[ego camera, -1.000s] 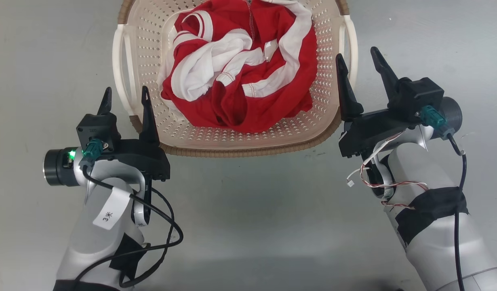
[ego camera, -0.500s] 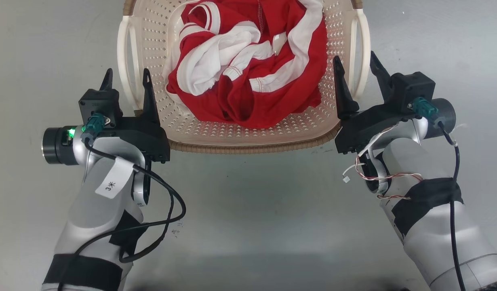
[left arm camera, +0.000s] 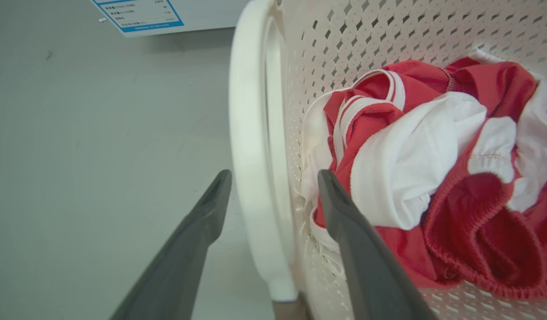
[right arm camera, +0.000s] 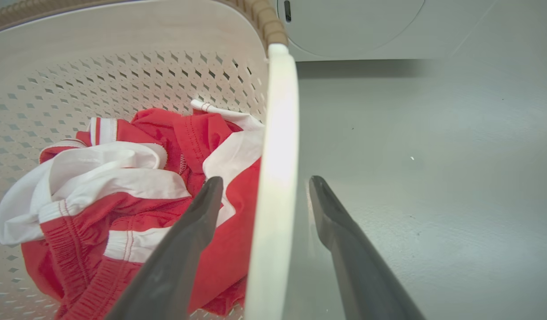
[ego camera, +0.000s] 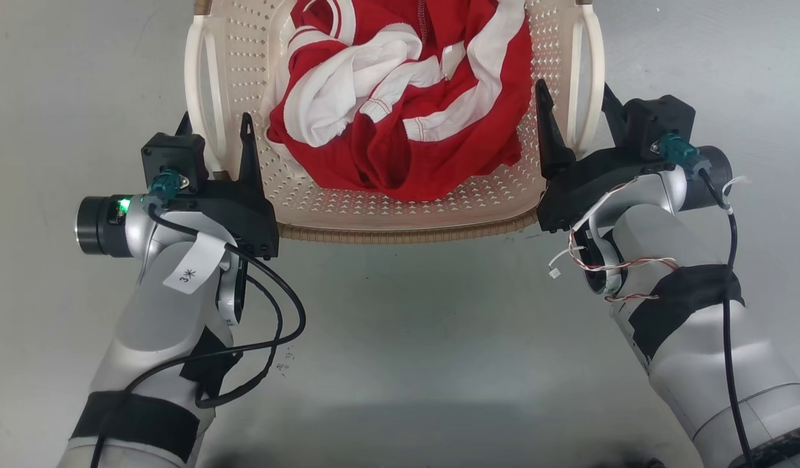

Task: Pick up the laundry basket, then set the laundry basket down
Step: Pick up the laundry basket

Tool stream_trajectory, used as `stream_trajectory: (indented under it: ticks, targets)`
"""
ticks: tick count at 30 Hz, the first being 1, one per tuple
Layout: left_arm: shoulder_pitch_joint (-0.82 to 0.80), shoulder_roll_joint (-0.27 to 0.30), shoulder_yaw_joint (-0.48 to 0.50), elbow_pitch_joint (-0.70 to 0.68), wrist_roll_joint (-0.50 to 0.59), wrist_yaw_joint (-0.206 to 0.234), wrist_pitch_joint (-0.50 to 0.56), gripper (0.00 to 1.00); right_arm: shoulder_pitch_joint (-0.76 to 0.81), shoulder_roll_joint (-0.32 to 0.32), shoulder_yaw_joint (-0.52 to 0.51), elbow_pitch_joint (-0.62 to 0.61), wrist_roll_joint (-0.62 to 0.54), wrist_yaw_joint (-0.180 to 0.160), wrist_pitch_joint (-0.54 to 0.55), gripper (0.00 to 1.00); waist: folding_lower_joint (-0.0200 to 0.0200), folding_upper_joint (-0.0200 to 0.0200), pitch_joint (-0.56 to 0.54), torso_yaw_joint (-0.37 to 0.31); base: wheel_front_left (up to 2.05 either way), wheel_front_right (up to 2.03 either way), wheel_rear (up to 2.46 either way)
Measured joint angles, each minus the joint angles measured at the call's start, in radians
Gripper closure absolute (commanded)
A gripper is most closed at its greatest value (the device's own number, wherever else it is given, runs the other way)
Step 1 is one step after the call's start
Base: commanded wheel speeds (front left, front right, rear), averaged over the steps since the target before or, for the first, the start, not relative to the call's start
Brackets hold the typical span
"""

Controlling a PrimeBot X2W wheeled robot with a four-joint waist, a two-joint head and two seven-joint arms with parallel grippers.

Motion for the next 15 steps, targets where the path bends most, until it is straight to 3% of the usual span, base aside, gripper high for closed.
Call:
stream_trajectory:
  ticks: [12, 15]
  targets:
    - [-0.042, 0.000, -0.056, 0.043, -0.051, 0.000, 0.000, 0.00, -0.041, 0.000, 0.072, 0.034, 0.063, -0.010, 0.020, 0.00, 0.0000, 0.0000, 0.013, 0.003, 0.00, 0.00, 0.00]
    - [-0.047, 0.000, -0.065, 0.046, -0.057, 0.000, 0.000, 0.00, -0.047, 0.000, 0.081, 0.039, 0.071, -0.012, 0.024, 0.05, 0.0000, 0.0000, 0.014, 0.004, 0.00, 0.00, 0.00]
